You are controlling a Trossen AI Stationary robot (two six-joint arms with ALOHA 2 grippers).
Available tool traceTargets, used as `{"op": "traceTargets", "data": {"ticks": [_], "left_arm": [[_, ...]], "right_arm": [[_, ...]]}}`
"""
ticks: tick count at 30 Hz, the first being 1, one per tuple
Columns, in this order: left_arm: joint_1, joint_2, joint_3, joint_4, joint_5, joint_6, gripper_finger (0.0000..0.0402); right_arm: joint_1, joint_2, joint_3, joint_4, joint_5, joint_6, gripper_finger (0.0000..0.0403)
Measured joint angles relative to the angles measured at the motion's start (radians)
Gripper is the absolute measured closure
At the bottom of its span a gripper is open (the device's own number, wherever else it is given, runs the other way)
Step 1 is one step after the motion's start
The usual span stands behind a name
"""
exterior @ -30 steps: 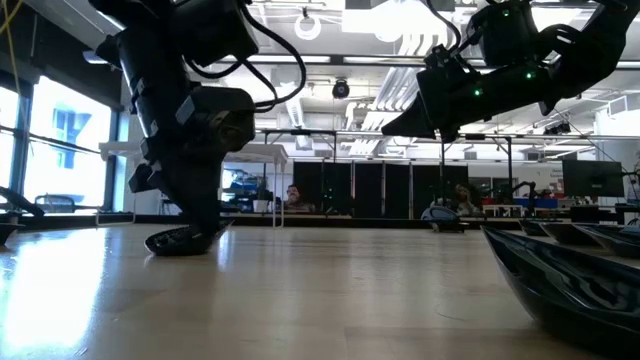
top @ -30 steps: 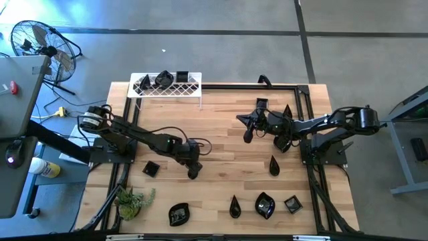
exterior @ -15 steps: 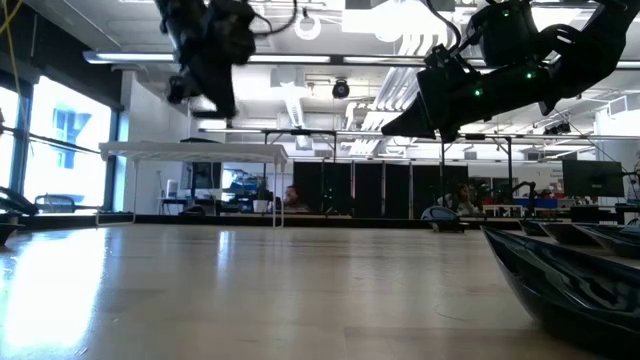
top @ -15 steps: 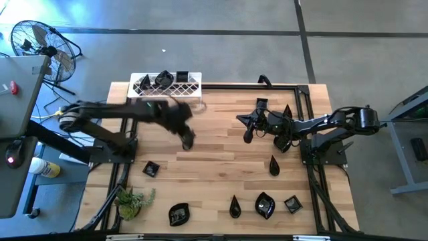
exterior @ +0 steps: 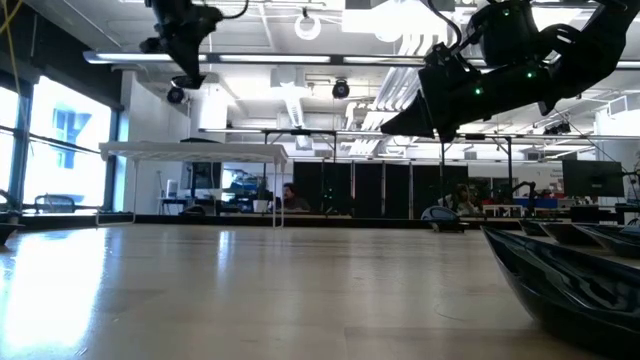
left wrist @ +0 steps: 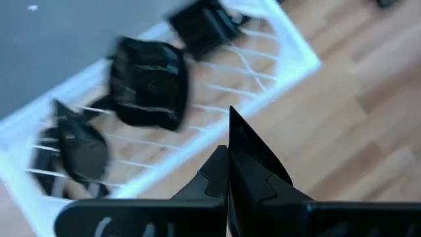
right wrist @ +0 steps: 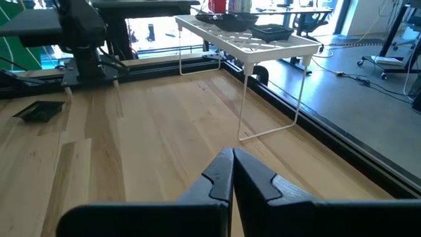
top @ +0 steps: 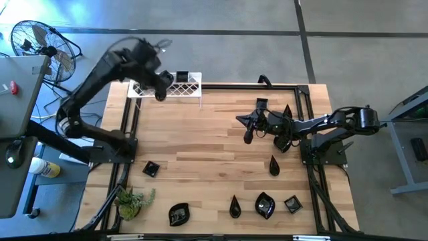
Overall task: Pick & Place Mini shaped plates
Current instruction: Stack the drop-shaped plate on top of the drop-shaped plate on the shelf
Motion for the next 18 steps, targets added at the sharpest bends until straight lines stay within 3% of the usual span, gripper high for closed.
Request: {"op": "traceTargets", "data": {"ticks": [7,18], "left_arm": [[0.248,0.083,0.013,-0.02,0.068,0.163,0.0401],[0.401,0.185,0.013,-0.017,0.023,0.248,0.0401]], "right_arm": [[0.0,0.0,0.0,0.001,-0.001,0.0,0.0401],[0.0,0.0,0.0,0.001,-0.001,-0.003,0.04]]}}
